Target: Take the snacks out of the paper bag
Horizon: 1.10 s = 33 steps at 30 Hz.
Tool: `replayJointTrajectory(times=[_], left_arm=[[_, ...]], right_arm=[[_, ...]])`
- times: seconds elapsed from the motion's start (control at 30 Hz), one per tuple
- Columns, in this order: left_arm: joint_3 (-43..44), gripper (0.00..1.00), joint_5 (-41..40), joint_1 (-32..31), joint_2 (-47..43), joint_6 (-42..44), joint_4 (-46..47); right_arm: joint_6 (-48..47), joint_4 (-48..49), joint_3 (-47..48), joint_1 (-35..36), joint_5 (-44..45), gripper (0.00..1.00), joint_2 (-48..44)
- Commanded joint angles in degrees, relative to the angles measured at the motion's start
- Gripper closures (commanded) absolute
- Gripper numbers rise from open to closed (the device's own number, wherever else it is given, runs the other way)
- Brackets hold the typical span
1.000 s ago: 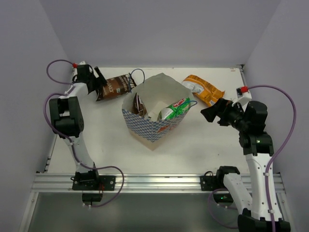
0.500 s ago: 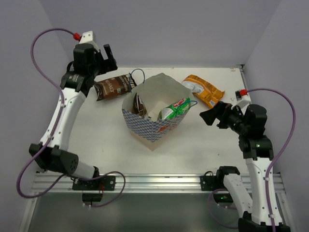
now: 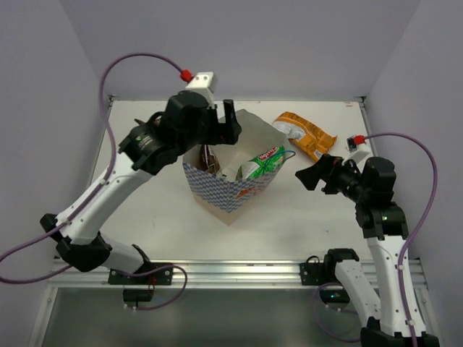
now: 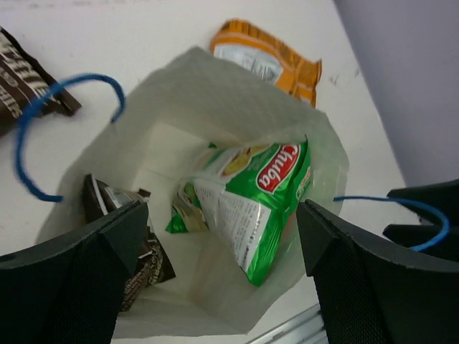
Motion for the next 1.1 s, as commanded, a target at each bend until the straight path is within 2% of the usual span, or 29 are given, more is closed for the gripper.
replayJointTrajectory(times=[0.0,0.5,1.07], left_arm=[[1.9,0.09,-3.6,-2.2,4.7,-3.7,-7.1],[-0.1,0.09,-12.3,-2.3,9.6,-6.0,-19.4],[-6.8,0.10,-11.9,-1.3,14.5,-5.7,-16.0]], right_arm=[[-0.1,1.5,-0.3,0.4,0.2,0.01,-0.9],[-0.8,0.9,-1.6,2.7,2.2,0.01,-3.2],[-1.7,0.5,-2.5,4.9,4.1,0.01,-5.3]])
